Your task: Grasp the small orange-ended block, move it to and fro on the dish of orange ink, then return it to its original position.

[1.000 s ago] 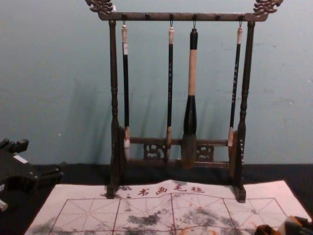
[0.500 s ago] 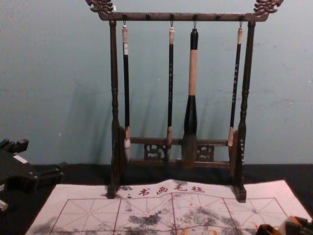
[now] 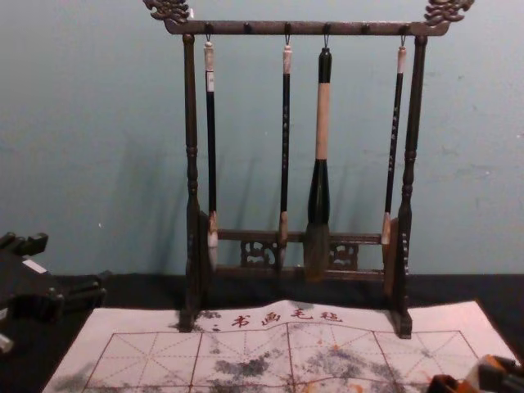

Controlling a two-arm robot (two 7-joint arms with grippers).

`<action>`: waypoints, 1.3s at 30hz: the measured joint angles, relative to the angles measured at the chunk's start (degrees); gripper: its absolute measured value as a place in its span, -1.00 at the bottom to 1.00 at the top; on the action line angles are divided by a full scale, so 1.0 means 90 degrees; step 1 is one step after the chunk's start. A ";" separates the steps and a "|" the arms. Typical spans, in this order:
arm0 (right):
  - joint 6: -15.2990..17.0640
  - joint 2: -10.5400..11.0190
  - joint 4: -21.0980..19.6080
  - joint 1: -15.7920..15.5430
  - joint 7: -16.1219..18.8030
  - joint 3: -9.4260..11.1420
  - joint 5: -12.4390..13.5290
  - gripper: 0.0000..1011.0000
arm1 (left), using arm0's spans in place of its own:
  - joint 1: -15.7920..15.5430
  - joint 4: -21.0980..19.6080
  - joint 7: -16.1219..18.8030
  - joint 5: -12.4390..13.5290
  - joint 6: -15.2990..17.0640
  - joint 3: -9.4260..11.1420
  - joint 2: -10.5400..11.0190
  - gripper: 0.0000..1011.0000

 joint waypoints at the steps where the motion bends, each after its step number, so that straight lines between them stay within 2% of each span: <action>1: -0.0006 0.0006 -0.0013 -0.0003 0.0001 0.0005 0.0000 -0.78 | -0.0001 0.0000 0.0000 0.0000 0.0000 0.0000 0.0000 0.98; 29: -0.0287 0.0277 -0.0684 -0.0106 0.0072 0.0269 0.0030 -0.78 | 0.0000 0.0000 0.0000 0.0000 0.0000 0.0000 0.0000 0.98; 34: -0.0361 0.0258 -0.0688 0.0010 0.0152 0.0218 0.0002 -0.78 | -0.0001 0.0000 0.0000 0.0000 0.0000 0.0000 0.0000 0.98; 39: -0.0428 0.0206 -0.0568 0.0220 0.0283 0.0037 -0.0092 -0.78 | -0.0001 0.0000 0.0000 0.0000 0.0000 0.0000 0.0000 0.98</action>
